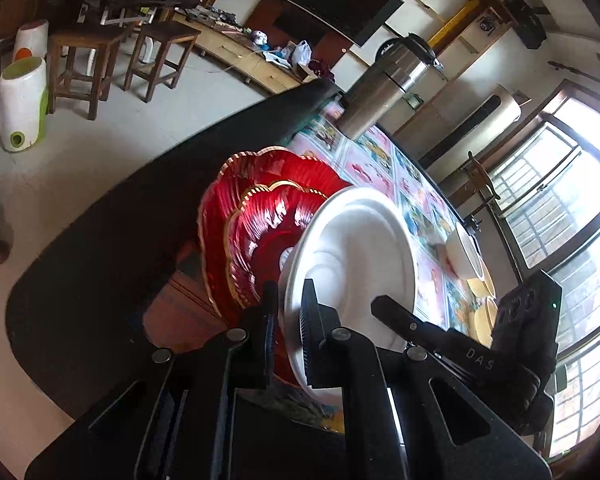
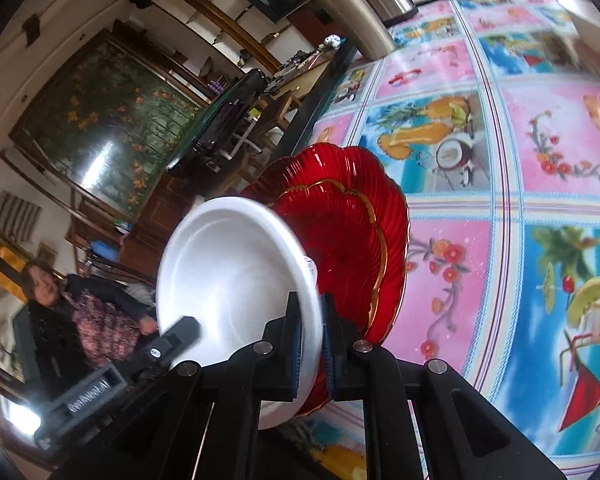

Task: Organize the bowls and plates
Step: 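Lower the white plate onto the red plates and open both grippers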

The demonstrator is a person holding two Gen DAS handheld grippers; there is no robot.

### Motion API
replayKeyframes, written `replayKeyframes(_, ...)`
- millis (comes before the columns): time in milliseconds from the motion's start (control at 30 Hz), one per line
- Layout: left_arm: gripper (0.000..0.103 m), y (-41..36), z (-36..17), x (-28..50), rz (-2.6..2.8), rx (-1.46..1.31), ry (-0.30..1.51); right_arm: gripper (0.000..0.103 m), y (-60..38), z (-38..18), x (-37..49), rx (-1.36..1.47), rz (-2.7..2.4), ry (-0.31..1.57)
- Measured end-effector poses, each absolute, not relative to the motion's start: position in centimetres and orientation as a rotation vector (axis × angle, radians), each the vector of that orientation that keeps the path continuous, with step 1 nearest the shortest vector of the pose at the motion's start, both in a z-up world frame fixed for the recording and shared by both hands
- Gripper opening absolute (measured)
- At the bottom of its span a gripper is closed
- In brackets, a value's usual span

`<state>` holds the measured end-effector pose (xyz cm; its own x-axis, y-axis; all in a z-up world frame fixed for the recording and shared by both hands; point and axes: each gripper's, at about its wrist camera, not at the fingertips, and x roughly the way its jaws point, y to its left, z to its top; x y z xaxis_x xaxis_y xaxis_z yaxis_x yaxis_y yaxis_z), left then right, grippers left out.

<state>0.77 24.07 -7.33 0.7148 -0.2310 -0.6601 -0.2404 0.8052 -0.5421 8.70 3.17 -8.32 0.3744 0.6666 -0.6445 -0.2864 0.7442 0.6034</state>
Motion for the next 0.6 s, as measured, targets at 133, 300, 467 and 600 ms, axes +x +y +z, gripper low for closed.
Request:
replayKeyframes(133,0.036,24.8,-6.6,0.3,0.063,-0.623,0.751,0.012,3.7,-8.1,8.5,0.378,0.61,0.985)
replayKeyframes(300,0.042,25.5,-5.0,-1.1,0.108,-0.594,0.674,0.019,4.1,-7.8,9.1,0.355,0.582,0.968)
replayKeyframes(467,0.05,25.5,-4.5,-1.5,0.115,-0.588,0.67,0.036,2.7,-7.0,9.7,0.417,0.582,0.911)
replayKeyframes(600,0.05,25.0,-4.6,-1.3,0.113,-0.581,0.692,0.045,-0.4,-6.2,9.7,0.495,0.568,0.857)
